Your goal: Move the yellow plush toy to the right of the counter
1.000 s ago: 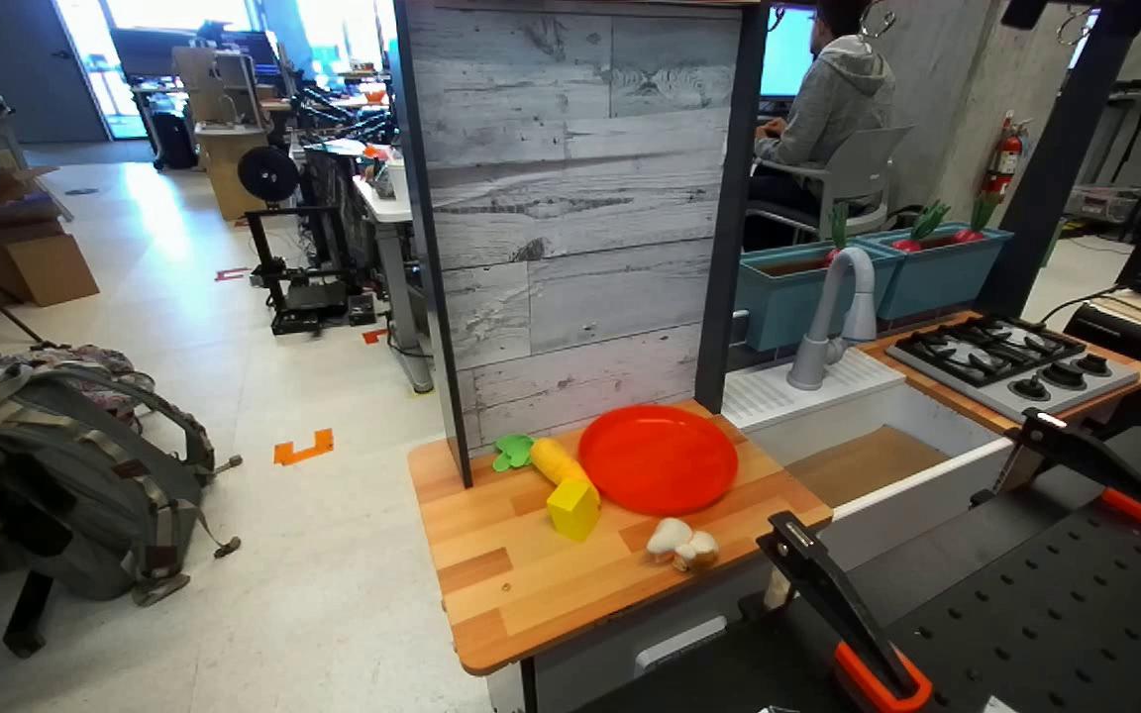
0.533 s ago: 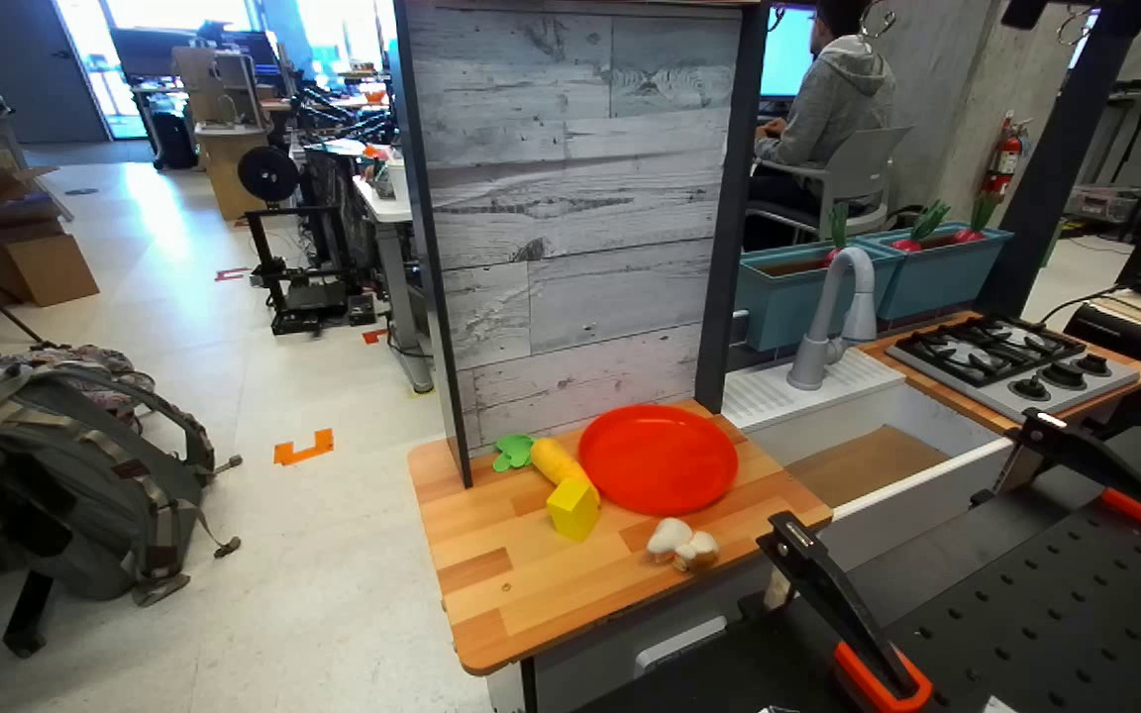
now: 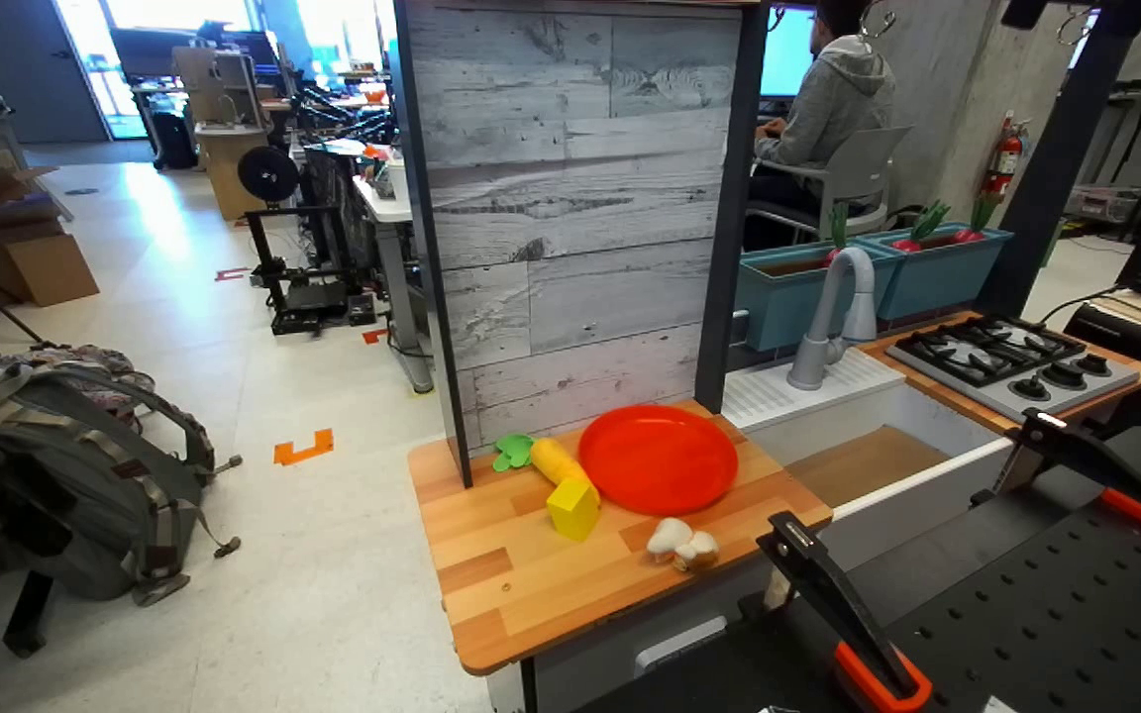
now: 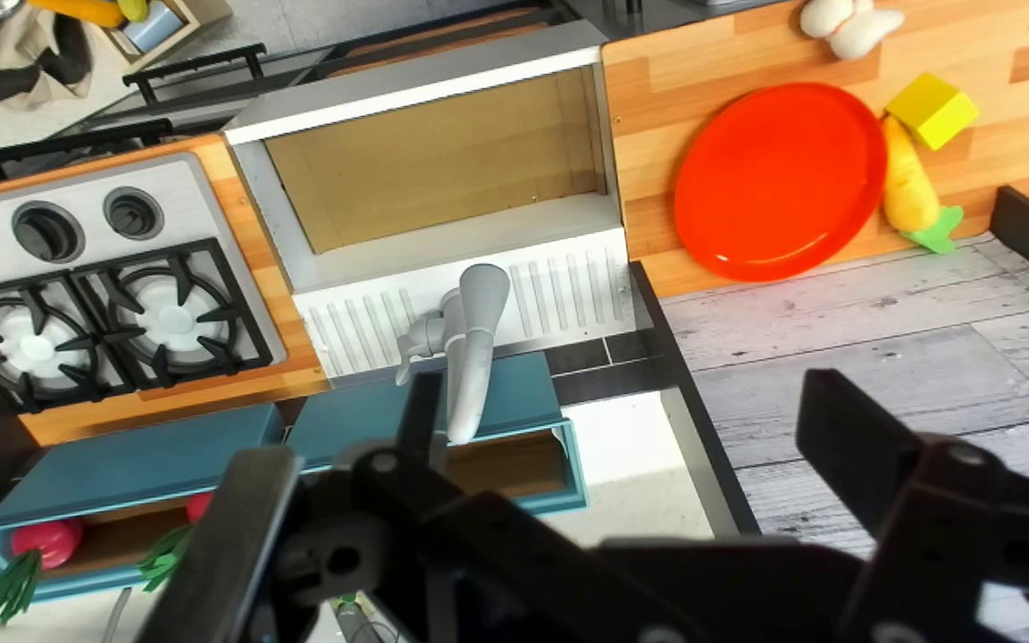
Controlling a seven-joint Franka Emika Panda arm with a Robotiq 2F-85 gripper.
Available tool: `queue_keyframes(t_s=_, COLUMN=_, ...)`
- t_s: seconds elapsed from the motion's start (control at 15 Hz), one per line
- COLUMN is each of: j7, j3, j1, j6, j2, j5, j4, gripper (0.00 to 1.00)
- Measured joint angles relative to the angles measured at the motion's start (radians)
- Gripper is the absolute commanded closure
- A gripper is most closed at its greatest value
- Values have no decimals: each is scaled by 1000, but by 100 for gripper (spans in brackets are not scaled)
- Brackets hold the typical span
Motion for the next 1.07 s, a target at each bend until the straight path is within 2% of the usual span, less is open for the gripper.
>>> queue_keyframes(t_s=0.27, j7=4, j3=9, j1=2, j6=3, j2=14, j5=4, j4=-12, gripper=0)
queue_keyframes(t_s=0.47, j7=26, j3=42, j1=21, j6=42, j2=81, j5=5, j4=-40, gripper=0)
queue_keyframes(t_s=0.73, j7=80, j3=113, j1=74, j6=159, j2=240, j5=8, j4=-56, gripper=0)
queue_keyframes(t_s=1.07, j7=105, j3=197, j1=144, j6=297, j2=468, j5=33, j4=-24, gripper=0)
